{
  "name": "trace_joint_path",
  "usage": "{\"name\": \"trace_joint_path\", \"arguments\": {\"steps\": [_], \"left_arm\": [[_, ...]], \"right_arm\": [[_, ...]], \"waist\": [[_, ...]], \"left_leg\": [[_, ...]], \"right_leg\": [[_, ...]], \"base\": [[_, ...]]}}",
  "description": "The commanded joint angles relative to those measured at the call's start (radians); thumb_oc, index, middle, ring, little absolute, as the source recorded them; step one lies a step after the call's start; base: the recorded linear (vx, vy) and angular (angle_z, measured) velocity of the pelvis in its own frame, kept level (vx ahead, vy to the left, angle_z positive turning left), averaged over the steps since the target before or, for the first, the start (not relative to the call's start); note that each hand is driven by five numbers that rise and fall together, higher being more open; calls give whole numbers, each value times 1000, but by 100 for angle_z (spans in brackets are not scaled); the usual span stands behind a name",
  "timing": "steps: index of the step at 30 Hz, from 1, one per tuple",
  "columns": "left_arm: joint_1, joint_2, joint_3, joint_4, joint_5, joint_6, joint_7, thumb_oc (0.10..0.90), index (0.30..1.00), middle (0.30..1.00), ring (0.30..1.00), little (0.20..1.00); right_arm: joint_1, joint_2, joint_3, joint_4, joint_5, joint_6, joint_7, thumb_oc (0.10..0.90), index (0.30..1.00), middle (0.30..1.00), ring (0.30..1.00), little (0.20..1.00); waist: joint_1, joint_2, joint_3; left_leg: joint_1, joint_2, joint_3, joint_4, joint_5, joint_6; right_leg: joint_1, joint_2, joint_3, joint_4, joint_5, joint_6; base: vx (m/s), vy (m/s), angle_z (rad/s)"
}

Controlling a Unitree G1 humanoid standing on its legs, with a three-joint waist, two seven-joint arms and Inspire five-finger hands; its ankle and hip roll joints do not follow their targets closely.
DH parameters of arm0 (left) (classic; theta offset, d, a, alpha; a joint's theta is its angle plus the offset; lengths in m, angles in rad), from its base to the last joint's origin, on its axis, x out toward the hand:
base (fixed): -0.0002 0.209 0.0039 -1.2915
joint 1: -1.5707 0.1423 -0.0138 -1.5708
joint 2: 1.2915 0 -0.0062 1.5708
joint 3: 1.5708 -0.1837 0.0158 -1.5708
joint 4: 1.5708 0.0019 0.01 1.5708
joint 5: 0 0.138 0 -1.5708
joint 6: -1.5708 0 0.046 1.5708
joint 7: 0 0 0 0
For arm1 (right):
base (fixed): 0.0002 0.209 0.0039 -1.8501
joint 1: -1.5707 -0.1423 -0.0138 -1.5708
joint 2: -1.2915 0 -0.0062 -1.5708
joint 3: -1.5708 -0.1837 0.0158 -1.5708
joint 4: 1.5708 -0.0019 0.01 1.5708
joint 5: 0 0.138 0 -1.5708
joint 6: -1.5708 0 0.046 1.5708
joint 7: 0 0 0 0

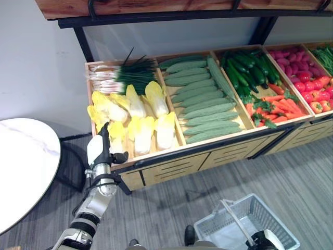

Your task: Get the vegetables into the basket

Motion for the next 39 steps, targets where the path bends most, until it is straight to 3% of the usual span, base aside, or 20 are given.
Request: {"name": "trace_joint_path", "arguments": {"steps": [1, 13, 19, 21, 22, 36, 39], "left_arm": [[-187, 17, 3, -10, 77, -21, 97, 900, 1000, 1000, 1000, 1000], [-189, -16, 38, 69, 116, 68, 162, 900, 1000, 1000, 1000, 1000], [-196, -27, 24, 142, 111, 102, 121, 900, 1000, 1000, 1000, 1000], [-200, -22, 15, 165, 110, 107, 97, 686, 701, 701, 701, 701], [-203, -19, 14, 175, 108, 109, 92, 400, 300, 300, 300, 300], [-261, -33, 17, 320, 42, 126, 93, 400, 300, 300, 300, 300], [-269, -29, 29, 269, 30, 111, 123, 422, 330, 330, 330, 330]], "right_arm": [[-40, -27, 54, 20, -11, -11, -61, 400, 300, 300, 300, 300], [-34, -10, 63, 31, -29, -2, -86, 400, 300, 300, 300, 300], [-31, -12, 63, 31, -28, 2, -86, 400, 300, 300, 300, 300], [-33, -16, 63, 36, -27, 7, -82, 400, 300, 300, 300, 300], [-34, -17, 63, 38, -27, 7, -79, 400, 300, 300, 300, 300], [-34, -18, 84, 26, -33, 12, -66, 400, 300, 300, 300, 300], [-35, -15, 82, 29, -35, 13, -68, 400, 300, 300, 300, 300]], "waist": [[13, -41, -13], [11, -41, -17], [7, -42, -17], [8, -40, -17], [8, -40, -17], [-2, -35, -19], [-2, -34, -19]], "left_leg": [[-14, 8, -62, 0, -9, -18], [0, 6, -61, 0, -19, -17], [3, 6, -62, 0, -20, -17], [5, 6, -61, 0, -20, -17], [5, 6, -62, 0, -21, -17], [17, -1, -48, 0, -26, -17], [23, -2, -48, 0, -29, -17]], "right_leg": [[28, -57, -27, 7, 20, 69], [40, -53, -34, 6, 14, 66], [44, -52, -36, 7, 13, 65], [44, -52, -37, 7, 13, 65], [45, -52, -37, 7, 13, 65], [45, -51, -27, 8, 17, 67], [48, -53, -25, 9, 18, 68]], "base": [[15, -22, -7], [1, -1, 0], [0, 0, 0], [0, 0, 0], [0, 0, 0], [0, 0, 0], [-5, 9, -4]]}}
